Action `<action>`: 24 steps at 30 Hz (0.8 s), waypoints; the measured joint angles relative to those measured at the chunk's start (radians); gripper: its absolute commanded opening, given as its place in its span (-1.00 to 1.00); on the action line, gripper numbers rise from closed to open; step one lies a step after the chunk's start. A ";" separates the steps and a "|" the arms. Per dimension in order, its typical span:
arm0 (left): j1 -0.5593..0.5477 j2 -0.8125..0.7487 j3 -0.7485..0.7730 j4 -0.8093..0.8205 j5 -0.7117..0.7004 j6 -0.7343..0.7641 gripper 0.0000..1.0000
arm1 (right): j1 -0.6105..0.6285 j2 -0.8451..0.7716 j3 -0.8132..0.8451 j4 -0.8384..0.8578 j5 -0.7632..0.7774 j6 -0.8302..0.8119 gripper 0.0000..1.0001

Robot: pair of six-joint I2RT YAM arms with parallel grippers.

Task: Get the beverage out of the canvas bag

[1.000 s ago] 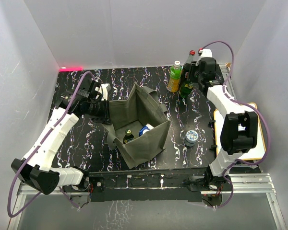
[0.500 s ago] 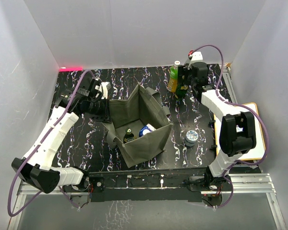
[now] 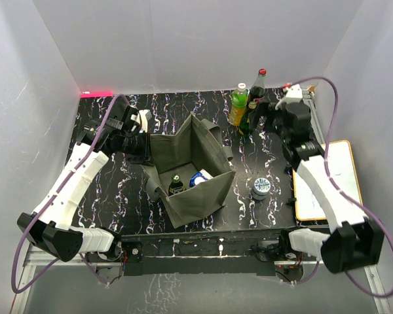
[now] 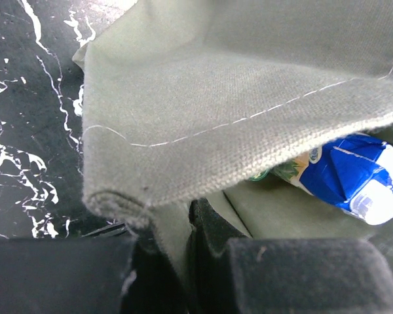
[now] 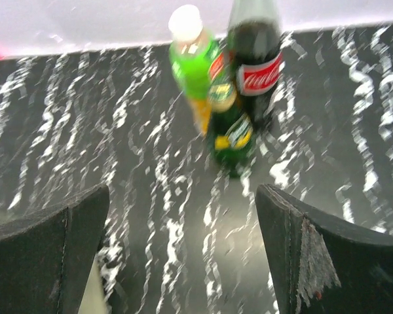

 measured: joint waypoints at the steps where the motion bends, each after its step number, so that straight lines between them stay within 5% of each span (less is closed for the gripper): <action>1: 0.000 0.000 0.000 0.005 0.003 -0.006 -0.93 | -0.001 -0.051 -0.048 -0.011 -0.029 0.029 0.96; 9: -0.002 0.000 0.000 0.061 0.036 -0.050 -0.98 | -0.001 -0.215 -0.225 -0.164 -0.251 0.147 0.96; 18: -0.002 0.000 0.000 0.084 0.044 -0.061 -1.00 | 0.024 -0.076 0.206 -0.196 -0.517 0.023 0.96; 24: -0.002 0.000 -0.012 0.104 0.045 -0.074 -1.00 | 0.257 0.026 0.390 -0.258 -0.616 -0.148 0.96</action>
